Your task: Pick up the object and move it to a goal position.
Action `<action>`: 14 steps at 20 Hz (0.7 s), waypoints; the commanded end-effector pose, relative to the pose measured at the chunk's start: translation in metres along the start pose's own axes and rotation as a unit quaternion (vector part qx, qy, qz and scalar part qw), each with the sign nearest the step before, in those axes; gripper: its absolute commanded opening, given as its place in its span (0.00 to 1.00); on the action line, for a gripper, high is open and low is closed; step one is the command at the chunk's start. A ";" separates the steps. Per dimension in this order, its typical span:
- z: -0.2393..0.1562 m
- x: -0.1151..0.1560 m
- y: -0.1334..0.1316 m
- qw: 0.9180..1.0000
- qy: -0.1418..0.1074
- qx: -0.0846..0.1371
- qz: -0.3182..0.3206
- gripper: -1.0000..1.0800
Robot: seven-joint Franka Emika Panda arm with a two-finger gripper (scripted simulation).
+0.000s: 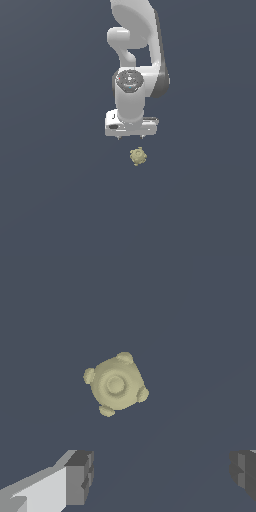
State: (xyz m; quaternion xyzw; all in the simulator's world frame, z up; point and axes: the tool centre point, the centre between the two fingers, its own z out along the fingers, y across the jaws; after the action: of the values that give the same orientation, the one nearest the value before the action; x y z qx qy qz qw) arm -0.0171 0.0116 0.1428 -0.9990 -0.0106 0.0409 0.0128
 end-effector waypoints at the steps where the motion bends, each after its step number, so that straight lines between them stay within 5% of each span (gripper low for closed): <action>1: 0.000 0.000 0.000 1.000 0.000 0.000 0.000 0.96; 14: 0.020 0.018 -0.012 0.996 0.015 -0.010 -0.087 0.96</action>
State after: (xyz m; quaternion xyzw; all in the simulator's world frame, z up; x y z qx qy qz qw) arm -0.0039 0.0220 0.1263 -0.9963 -0.0808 0.0277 0.0079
